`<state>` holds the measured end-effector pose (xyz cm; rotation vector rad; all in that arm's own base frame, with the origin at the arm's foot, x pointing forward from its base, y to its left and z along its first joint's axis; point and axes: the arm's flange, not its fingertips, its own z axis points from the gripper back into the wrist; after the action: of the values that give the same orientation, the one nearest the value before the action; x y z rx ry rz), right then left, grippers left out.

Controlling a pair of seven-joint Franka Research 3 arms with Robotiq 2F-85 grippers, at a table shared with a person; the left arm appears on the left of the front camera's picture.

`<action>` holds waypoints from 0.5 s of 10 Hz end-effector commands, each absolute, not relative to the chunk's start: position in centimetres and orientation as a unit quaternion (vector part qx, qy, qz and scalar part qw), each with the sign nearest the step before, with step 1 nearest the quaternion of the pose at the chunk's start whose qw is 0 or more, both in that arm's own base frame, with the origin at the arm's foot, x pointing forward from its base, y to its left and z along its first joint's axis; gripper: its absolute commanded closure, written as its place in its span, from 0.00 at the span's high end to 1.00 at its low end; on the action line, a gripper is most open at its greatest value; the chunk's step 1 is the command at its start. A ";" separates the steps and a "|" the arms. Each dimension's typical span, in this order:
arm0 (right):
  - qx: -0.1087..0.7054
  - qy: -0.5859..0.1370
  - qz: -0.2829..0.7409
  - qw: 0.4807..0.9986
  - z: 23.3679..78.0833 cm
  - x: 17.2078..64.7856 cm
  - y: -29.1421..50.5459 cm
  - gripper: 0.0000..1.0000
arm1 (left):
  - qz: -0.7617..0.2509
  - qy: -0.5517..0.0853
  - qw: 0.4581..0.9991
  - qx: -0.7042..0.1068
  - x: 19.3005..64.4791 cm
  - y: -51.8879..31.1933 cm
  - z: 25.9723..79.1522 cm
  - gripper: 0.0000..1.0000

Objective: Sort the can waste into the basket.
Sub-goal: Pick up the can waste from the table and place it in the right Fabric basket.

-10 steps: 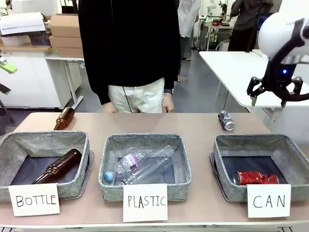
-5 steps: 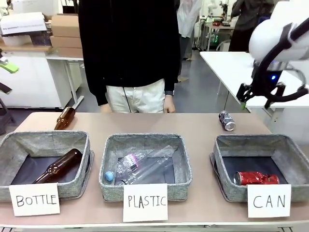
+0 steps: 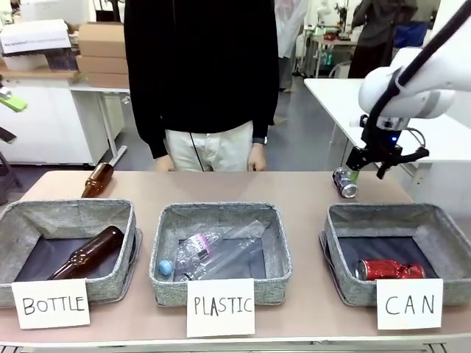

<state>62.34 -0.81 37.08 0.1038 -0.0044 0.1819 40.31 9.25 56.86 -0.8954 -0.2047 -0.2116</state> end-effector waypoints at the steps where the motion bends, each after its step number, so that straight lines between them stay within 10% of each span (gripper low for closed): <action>1: 0.091 -0.003 0.073 0.993 35.7 64.1 -1.6 1.00 | -0.102 -0.098 0.892 -0.429 40.1 9.2 57.0 1.00; 5: 0.040 -0.040 0.018 0.998 31.3 65.7 -0.1 1.00 | -0.102 -0.098 0.892 -0.429 40.1 9.2 57.0 1.00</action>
<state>65.22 -0.86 31.34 0.1282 -0.0420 0.0769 40.30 9.25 56.87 -0.8953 -0.2048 -0.2117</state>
